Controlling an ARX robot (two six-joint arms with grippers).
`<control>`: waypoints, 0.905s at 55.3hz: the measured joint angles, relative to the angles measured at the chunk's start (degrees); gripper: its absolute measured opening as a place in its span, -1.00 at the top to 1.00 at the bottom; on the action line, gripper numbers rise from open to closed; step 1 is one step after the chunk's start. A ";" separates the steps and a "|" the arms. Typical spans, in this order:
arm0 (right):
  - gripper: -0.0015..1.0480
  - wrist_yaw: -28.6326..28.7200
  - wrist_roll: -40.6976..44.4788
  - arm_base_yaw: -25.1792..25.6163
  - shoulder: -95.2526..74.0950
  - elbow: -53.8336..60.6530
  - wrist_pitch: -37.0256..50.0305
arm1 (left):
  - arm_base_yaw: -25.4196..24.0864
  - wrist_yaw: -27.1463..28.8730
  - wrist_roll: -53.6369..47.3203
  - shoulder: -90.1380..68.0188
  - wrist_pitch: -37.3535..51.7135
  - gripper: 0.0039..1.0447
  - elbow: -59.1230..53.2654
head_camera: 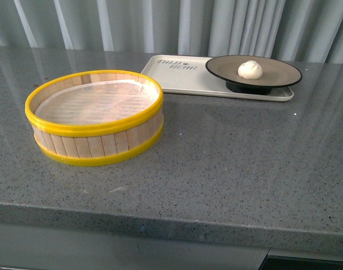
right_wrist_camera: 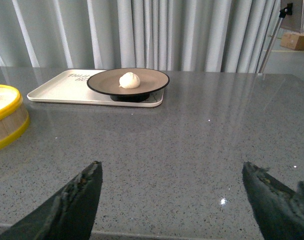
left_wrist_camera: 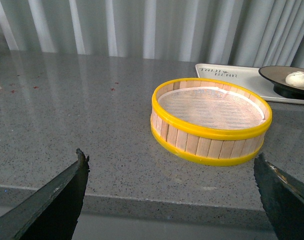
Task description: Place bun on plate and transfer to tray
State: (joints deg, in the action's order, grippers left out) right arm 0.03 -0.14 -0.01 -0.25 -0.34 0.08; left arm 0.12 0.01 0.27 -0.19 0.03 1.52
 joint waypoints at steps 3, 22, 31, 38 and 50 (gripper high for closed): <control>-0.78 0.00 0.02 0.00 0.00 0.00 0.00 | 0.00 0.00 -0.02 0.00 0.00 -0.88 0.00; -0.84 0.00 -0.02 0.00 0.00 0.00 0.00 | 0.00 0.00 0.00 0.00 0.00 -0.88 0.00; -0.84 0.00 0.00 0.00 0.00 0.00 0.00 | 0.00 0.00 -0.02 0.00 0.00 -0.88 0.00; -0.84 0.00 0.00 0.00 0.00 0.00 0.00 | 0.00 0.00 0.00 0.00 0.00 -0.88 0.00; -0.84 0.00 0.00 0.00 0.00 0.00 0.00 | 0.00 0.00 0.00 0.00 0.00 -0.88 0.00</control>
State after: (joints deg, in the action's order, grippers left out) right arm 0.03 -0.14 -0.01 -0.25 -0.34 0.08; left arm 0.12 0.01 0.27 -0.19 0.03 1.52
